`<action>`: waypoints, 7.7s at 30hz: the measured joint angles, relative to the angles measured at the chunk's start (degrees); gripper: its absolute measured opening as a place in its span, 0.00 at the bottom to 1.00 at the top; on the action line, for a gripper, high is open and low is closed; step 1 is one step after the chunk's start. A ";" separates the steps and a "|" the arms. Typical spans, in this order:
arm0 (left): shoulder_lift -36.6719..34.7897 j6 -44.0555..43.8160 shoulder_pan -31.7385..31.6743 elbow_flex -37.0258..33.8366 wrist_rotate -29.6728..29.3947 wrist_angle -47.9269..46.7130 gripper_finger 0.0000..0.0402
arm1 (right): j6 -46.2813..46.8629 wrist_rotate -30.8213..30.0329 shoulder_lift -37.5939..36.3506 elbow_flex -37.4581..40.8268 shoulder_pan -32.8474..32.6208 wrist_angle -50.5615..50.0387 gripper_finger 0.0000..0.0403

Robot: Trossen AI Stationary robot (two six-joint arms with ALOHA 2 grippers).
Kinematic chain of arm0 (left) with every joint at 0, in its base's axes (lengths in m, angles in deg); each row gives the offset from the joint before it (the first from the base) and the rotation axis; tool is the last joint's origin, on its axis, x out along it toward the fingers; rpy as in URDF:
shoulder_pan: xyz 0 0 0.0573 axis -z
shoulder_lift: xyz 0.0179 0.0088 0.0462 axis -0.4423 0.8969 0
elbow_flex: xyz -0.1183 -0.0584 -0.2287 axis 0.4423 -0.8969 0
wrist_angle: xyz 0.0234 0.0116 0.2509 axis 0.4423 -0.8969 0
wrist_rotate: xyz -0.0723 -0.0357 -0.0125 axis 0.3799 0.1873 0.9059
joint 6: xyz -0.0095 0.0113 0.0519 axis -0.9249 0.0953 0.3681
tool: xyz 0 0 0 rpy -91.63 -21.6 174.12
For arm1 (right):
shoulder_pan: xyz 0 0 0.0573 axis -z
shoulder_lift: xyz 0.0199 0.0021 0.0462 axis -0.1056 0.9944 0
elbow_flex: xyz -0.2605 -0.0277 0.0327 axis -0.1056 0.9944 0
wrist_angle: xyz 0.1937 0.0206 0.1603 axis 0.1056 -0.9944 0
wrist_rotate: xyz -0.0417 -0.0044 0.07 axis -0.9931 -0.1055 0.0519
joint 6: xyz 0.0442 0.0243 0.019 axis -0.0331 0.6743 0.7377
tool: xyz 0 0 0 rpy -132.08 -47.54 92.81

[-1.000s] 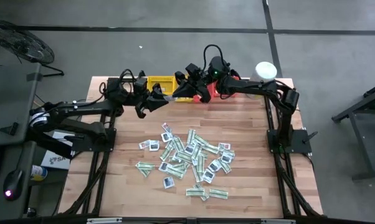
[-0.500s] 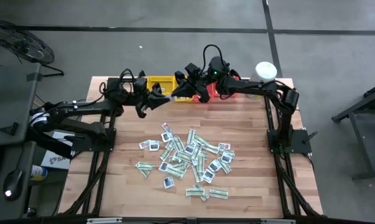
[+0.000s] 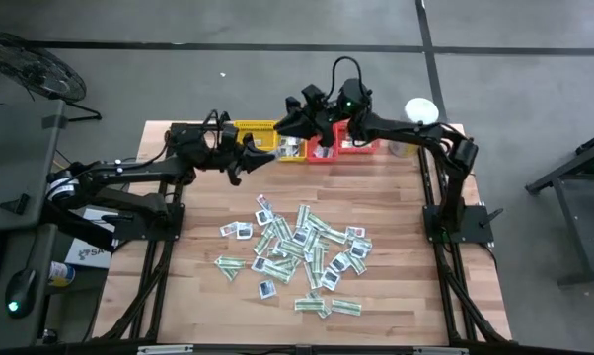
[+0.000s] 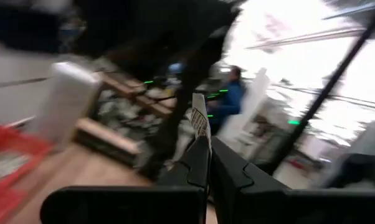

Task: Pick & Place First Aid Supplies
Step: Put the orange packet into the left yellow bin

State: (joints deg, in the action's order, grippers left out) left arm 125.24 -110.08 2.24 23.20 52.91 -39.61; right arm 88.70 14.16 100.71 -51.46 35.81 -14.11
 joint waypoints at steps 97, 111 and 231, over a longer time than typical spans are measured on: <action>7.05 27.22 7.80 11.98 -21.37 -75.40 0.27 | -15.96 -6.53 -1.41 0.00 2.31 -32.88 0.44; 18.39 59.54 9.43 11.98 -18.14 -64.24 0.27 | -18.29 -5.01 -1.39 0.00 2.33 -35.23 0.44; 11.53 24.02 -18.96 19.32 -16.26 -59.35 0.35 | -39.50 -49.15 -9.76 16.30 -15.15 -88.16 0.44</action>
State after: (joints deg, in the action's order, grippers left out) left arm 136.77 -86.06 -16.72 42.52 36.65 -98.96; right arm 49.20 -34.99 90.95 -35.16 20.66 -102.27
